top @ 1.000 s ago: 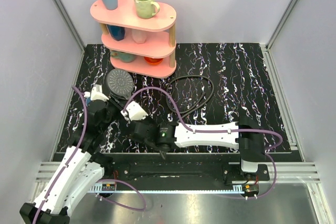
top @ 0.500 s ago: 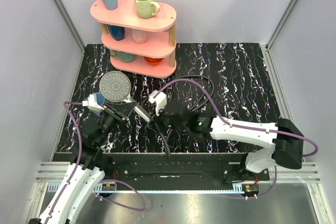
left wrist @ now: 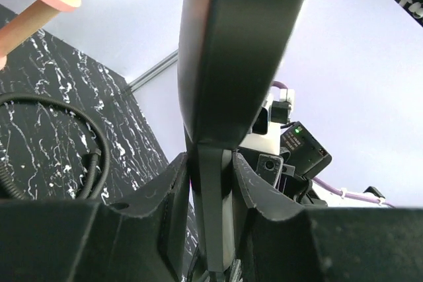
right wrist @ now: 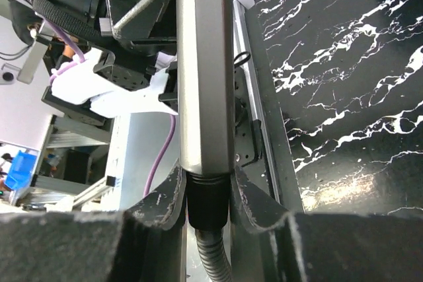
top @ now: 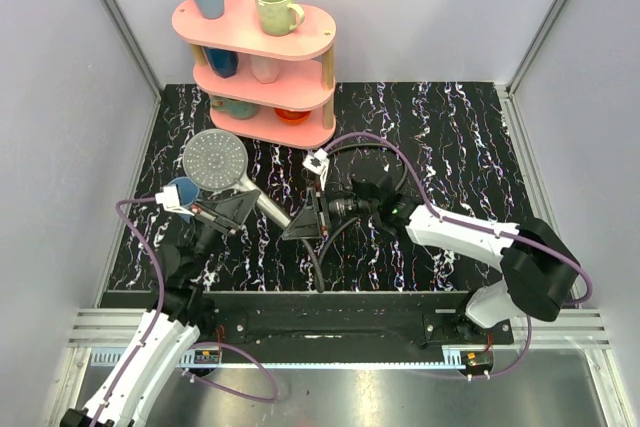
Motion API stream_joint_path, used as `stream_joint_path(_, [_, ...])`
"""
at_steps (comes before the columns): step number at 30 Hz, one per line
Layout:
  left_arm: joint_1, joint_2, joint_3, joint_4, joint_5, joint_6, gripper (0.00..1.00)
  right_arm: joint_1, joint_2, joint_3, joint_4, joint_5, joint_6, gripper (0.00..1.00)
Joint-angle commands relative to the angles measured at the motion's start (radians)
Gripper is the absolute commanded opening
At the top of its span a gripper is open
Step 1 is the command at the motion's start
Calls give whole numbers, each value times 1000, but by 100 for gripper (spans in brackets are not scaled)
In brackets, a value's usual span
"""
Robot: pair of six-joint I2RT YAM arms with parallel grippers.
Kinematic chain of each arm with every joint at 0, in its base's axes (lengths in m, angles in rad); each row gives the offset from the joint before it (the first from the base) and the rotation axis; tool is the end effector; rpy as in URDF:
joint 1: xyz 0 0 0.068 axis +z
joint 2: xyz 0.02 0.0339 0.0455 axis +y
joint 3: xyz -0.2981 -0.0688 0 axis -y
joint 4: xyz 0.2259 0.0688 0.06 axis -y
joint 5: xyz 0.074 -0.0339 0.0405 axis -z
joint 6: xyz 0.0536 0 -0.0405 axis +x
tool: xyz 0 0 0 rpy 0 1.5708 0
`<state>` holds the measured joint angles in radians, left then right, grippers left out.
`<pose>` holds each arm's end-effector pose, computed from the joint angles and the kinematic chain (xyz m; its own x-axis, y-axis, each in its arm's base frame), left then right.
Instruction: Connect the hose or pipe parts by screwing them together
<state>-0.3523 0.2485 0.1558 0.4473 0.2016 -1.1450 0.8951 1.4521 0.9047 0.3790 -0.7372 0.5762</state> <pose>0.0716 -0.0377 0.2696 -0.3338 -0.8279 -0.4507 0.5092 0.2440 -0.8253 0.1726 0.2729 0.3241 -0.6285 -0.1391 -0.7653 -0.7749 0.0259 0.6316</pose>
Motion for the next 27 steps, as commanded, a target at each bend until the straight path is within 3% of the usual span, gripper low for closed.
stream_joint_path(1, [3,49,68,-115,-2,109,0,-24,-4,80,41,-23,76,29])
stream_joint_path(2, [3,63,100,-247,-39,129,0,-24,-9,94,-21,10,24,38])
stream_joint_path(4, [1,93,168,-323,-62,180,0,-25,-34,117,-160,126,-18,52])
stream_joint_path(5, [3,98,182,-364,-86,188,0,-24,-45,118,-198,163,-45,67])
stream_joint_path(10, [1,135,287,-542,-191,189,0,-1,-119,111,-398,415,-174,90])
stream_joint_path(13, [1,196,370,-663,-255,200,0,129,-140,146,-521,707,-293,92])
stream_joint_path(17, [1,255,442,-746,-286,189,0,310,-131,163,-540,1168,-378,90])
stream_joint_path(20, [1,278,465,-788,-303,166,0,398,-75,204,-546,1327,-403,86])
stream_joint_path(27, [1,311,518,-864,-341,153,0,524,153,367,-563,1476,-504,81])
